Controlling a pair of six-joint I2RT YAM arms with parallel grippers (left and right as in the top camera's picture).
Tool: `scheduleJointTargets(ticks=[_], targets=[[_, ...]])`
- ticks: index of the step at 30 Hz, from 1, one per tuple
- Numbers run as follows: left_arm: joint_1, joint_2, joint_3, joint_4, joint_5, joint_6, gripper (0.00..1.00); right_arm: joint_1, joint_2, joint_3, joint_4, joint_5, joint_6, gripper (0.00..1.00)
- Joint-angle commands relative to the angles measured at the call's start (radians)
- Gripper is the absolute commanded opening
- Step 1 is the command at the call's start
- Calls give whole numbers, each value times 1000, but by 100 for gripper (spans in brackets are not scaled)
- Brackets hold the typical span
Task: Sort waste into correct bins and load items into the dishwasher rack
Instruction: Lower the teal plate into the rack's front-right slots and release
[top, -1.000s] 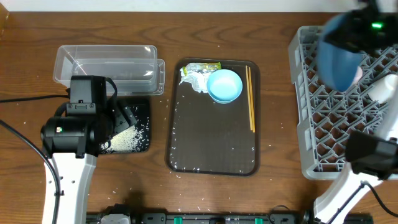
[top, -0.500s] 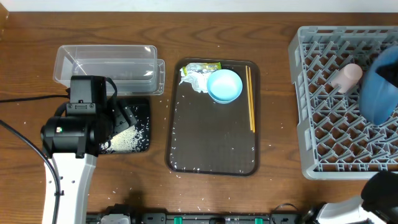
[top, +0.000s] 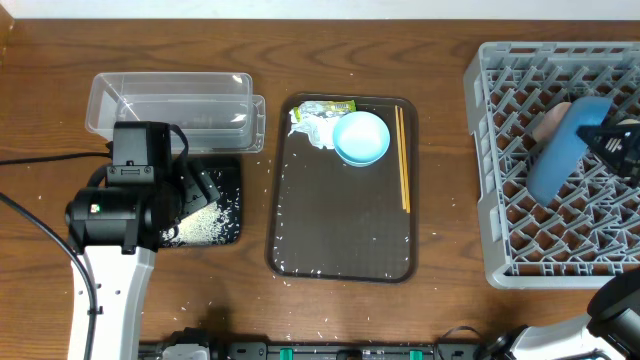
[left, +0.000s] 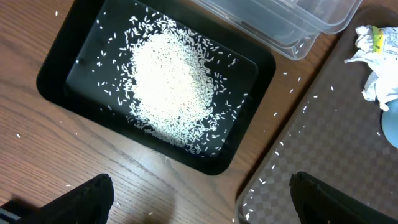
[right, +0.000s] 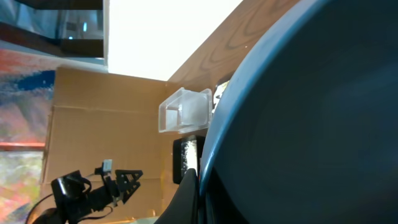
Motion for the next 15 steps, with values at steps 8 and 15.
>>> scheduleJointTargets(ticks=[8,15], targets=[[5,0,8,-2,-5,2,93,-10,-6,-21,2,65,-47,1],[5,0,8,-3,-5,2,93,9,-6,-21,-1,24,-47,1]])
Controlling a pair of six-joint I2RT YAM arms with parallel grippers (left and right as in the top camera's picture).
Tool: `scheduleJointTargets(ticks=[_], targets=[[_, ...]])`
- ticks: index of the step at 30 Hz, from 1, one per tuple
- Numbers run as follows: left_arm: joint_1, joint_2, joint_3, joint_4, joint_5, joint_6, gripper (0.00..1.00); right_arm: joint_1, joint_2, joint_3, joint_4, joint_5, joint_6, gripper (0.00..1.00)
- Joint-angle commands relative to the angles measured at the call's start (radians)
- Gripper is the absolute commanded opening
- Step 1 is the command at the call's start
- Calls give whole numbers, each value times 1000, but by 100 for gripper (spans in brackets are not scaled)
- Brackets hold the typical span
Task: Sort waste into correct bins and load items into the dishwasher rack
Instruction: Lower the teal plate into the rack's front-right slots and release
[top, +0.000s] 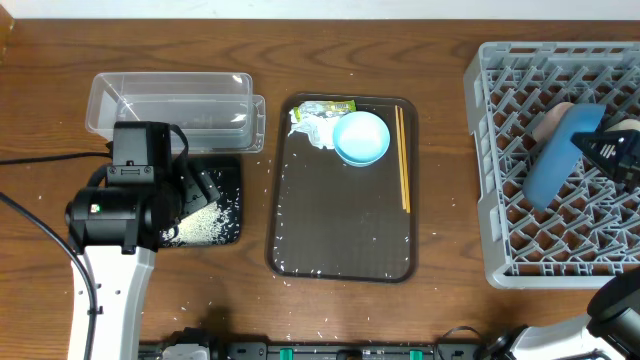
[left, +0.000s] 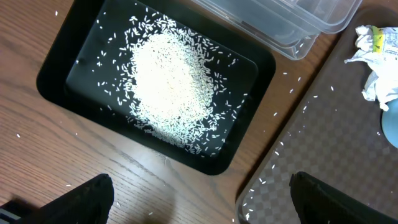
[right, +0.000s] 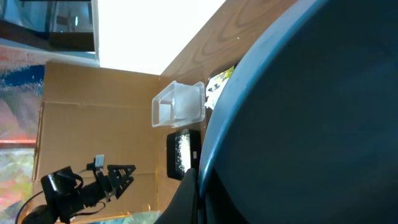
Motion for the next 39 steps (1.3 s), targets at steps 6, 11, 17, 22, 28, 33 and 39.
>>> scheduleJointTargets(ticks=[6,11,17,22,28,33,39], targets=[[5,0,8,-3,-6,2,93,5,-6,-3,3,36,37,1],[5,0,8,-3,-5,2,93,-43,-9,2,1,120,76,6],[5,0,8,-3,-5,2,93,-105,-29,15,17,252,159,32],[5,0,8,-3,-5,2,93,-147,-61,16,26,300,217,37],[5,0,8,-2,-6,2,93,-167,-121,16,26,325,256,44],[5,0,8,-2,-5,2,93,-167,-187,16,14,346,269,44],[5,0,8,-3,-5,2,93,-167,-285,16,6,408,302,44]])
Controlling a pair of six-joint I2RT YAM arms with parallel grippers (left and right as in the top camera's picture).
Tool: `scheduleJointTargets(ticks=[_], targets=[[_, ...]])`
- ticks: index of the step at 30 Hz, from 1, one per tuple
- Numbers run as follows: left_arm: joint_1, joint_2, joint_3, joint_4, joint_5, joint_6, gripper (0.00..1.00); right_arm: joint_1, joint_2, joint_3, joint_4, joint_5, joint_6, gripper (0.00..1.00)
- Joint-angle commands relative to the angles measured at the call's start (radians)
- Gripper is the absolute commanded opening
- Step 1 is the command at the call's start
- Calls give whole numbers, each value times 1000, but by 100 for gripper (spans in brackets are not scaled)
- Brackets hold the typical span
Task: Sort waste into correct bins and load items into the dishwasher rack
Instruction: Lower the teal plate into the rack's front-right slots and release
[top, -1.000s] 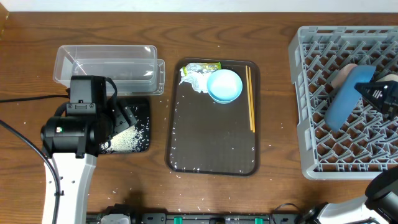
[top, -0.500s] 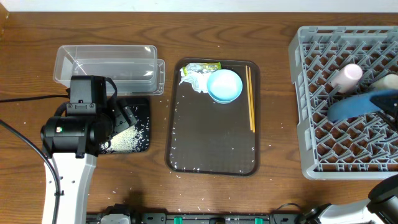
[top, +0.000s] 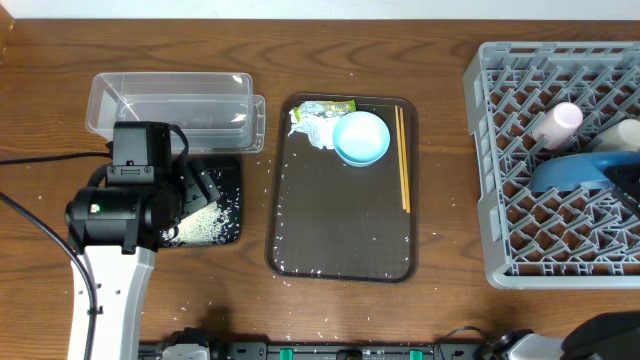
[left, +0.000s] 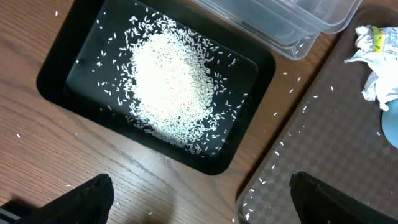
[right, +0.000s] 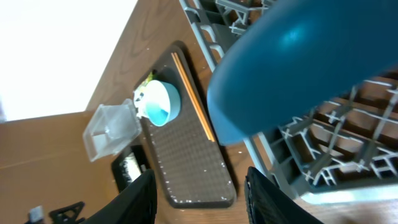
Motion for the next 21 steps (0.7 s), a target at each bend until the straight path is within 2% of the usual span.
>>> scheduleJointTargets(ticks=[1,4,7,10,16,21], targets=[[5,0,8,-3,-5,2,93,-10,-71,13,0,33,30,43],[5,0,8,-3,-5,2,93,-9,-117,13,42,18,44,38],[5,0,8,-3,-6,2,93,-8,-142,13,141,6,119,24],[5,0,8,-3,-5,2,93,14,-143,12,259,-8,160,18],[5,0,8,-2,-5,2,93,105,-120,8,385,19,232,15],[5,0,8,-2,-5,2,93,192,-65,8,406,187,273,7]])
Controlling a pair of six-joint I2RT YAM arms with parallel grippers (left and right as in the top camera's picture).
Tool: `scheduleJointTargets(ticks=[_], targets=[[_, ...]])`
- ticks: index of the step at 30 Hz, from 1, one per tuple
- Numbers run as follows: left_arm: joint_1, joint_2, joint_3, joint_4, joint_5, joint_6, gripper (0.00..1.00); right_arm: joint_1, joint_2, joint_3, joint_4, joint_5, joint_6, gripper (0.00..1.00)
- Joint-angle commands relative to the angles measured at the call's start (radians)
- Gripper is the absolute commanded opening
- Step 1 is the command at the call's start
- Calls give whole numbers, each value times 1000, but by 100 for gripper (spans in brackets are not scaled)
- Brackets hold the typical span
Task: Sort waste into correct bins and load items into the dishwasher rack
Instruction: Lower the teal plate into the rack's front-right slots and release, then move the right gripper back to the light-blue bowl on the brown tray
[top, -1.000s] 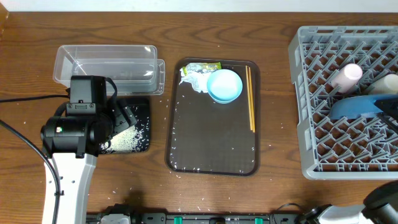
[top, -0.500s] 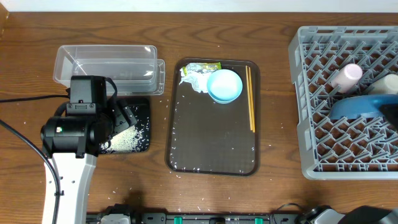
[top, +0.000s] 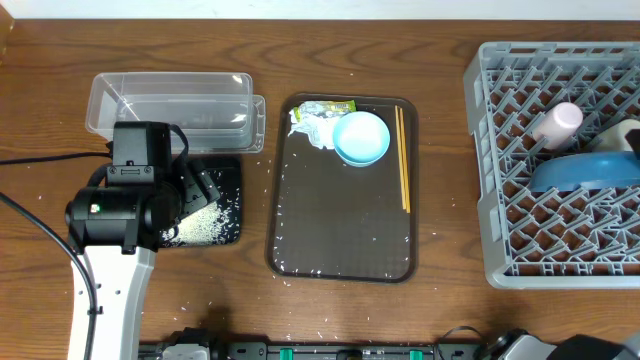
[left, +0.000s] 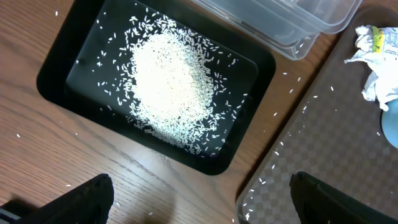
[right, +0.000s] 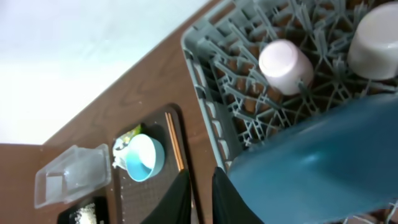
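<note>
A dark blue plate (top: 585, 172) stands on edge in the grey dishwasher rack (top: 478, 150), beside a pink cup (top: 556, 122) and a white cup (right: 373, 34). My right gripper (right: 201, 171) hovers above the rack's left side, shut and empty, apart from the blue plate (right: 311, 168). On the brown tray (top: 340, 230) lie a light blue bowl (top: 361, 137), a crumpled wrapper (top: 315, 120) and chopsticks (top: 403, 160). My left gripper (left: 199, 204) is open over the table by the black bin (left: 56, 68) of rice.
A clear plastic container (top: 175, 105) sits behind the black bin (top: 232, 175). Rice grains are scattered on the tray and on the wood around it. The rack reaches the table's right edge.
My right gripper's fingers were spread wide by the blue plate; now they are shut together and farther from the plate. The plate stays upright in the rack. The left arm has not moved.
My right gripper held the blue plate tilted over the rack, then a little farther right. Then the plate stood on edge in the rack with the gripper open beside it. Now the gripper is shut and off the plate. The left arm stayed over the rice bin.
</note>
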Motion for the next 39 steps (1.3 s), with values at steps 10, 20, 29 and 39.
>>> scheduleJointTargets(ticks=[10,20,29,39], targets=[[5,0,8,-2,-5,1,93,114,114,6,-23,302,96,4],[5,0,8,-2,-6,1,93,114,114,2,-111,390,105,3],[5,0,8,-2,-5,1,93,114,114,1,-138,385,105,1],[5,0,8,-2,-5,1,93,129,48,1,-165,183,28,8]])
